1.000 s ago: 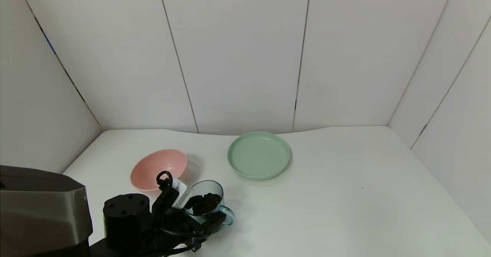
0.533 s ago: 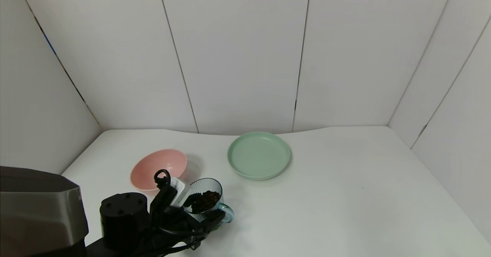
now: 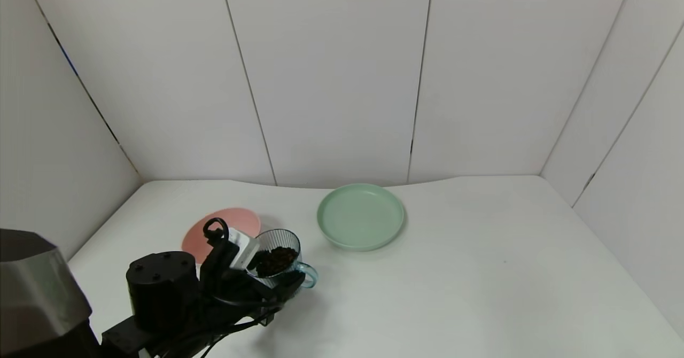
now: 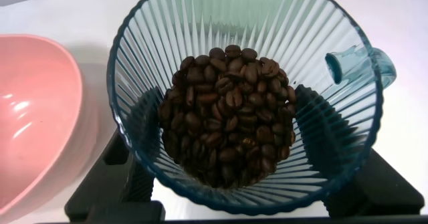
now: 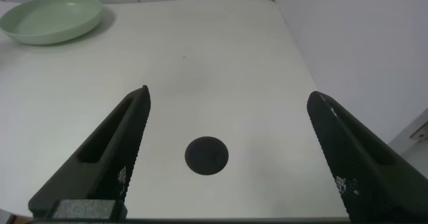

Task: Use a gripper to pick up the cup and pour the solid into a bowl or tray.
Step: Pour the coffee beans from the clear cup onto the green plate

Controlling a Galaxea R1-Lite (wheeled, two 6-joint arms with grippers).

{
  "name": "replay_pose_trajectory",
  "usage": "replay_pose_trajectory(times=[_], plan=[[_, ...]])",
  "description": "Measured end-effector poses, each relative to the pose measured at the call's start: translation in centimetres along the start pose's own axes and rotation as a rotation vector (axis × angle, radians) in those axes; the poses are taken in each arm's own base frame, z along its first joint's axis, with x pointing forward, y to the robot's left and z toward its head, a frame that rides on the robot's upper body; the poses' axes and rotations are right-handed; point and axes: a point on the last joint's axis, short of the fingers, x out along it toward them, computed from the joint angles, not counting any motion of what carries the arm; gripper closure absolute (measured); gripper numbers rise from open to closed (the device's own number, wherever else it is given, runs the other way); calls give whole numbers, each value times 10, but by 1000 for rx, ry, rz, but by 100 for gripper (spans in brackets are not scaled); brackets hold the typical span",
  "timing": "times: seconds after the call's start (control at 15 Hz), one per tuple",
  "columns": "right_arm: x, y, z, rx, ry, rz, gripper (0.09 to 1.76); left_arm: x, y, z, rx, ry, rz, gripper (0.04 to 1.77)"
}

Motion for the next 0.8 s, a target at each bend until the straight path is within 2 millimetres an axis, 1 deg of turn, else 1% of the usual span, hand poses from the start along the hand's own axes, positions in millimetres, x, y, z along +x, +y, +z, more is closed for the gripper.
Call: replay_pose_trajectory(times=[0.13,0.27,0.47,0.67,0.8], plan=[[0,0,0,0,0,0,14,-1,4,12,-7,45,5,49],[0,0,0,0,0,-1,14,1,8,34,-13,64,9,49],[0,0,0,0,0,-1,14,2,17,82,-14,41,23,49],[0,0,0,0,0,0,14,1,30,130,-4,10,53,49],[0,0,0,0,0,0,14,1,40,155,26,9,76,49]])
